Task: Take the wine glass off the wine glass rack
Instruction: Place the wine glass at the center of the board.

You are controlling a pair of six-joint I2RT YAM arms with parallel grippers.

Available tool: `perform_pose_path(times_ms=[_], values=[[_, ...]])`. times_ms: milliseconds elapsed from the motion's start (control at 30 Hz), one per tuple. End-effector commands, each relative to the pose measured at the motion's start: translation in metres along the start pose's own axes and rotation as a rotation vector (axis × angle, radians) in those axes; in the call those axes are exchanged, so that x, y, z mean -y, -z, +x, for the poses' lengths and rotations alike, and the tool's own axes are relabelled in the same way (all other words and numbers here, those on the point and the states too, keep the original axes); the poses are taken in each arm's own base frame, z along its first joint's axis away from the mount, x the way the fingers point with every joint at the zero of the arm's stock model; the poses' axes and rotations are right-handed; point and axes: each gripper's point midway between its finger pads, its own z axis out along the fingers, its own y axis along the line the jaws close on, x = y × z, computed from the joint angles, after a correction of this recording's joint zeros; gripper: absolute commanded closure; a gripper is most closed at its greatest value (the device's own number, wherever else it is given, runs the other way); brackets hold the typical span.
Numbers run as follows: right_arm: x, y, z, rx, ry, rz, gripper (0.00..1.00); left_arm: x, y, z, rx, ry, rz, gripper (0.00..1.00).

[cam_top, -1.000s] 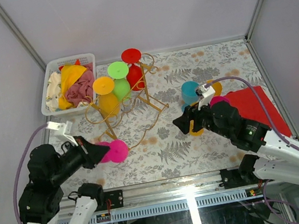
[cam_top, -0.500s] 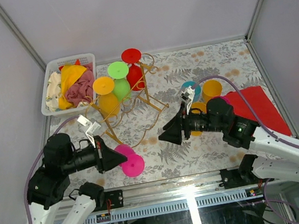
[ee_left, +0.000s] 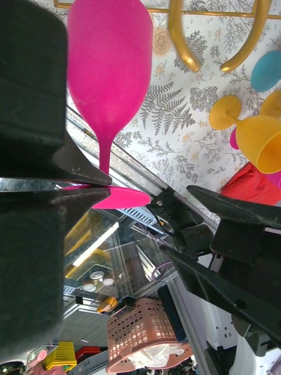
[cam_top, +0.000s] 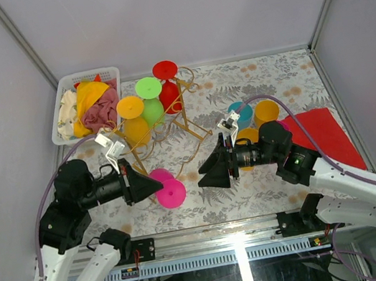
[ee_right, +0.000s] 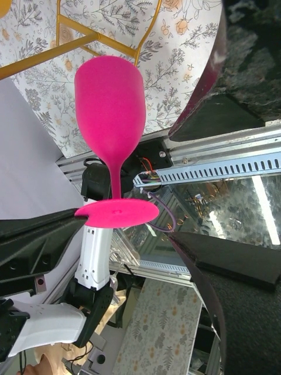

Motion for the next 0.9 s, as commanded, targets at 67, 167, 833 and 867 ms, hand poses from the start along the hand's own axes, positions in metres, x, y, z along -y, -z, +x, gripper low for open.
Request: perform_pose_path(times_ms=[67, 167, 833, 867], values=[[-0.020, 0.000, -0.019, 0.038, 0.034, -0.058, 0.30, 0.007, -0.006, -0.032, 0.077, -0.012, 0.009, 1.00], [-0.020, -0.004, -0.019, 0.032, 0.014, -0.062, 0.31, 0.014, -0.004, -0.041, 0.111, -0.024, 0.029, 1.00], [-0.019, -0.021, -0.022, 0.041, -0.042, -0.091, 0.67, 0.027, -0.052, -0.038, 0.051, -0.025, 0.073, 1.00], [-0.019, -0.020, -0.021, 0.039, -0.037, -0.086, 0.74, 0.026, -0.055, -0.036, 0.049, -0.030, 0.061, 1.00]])
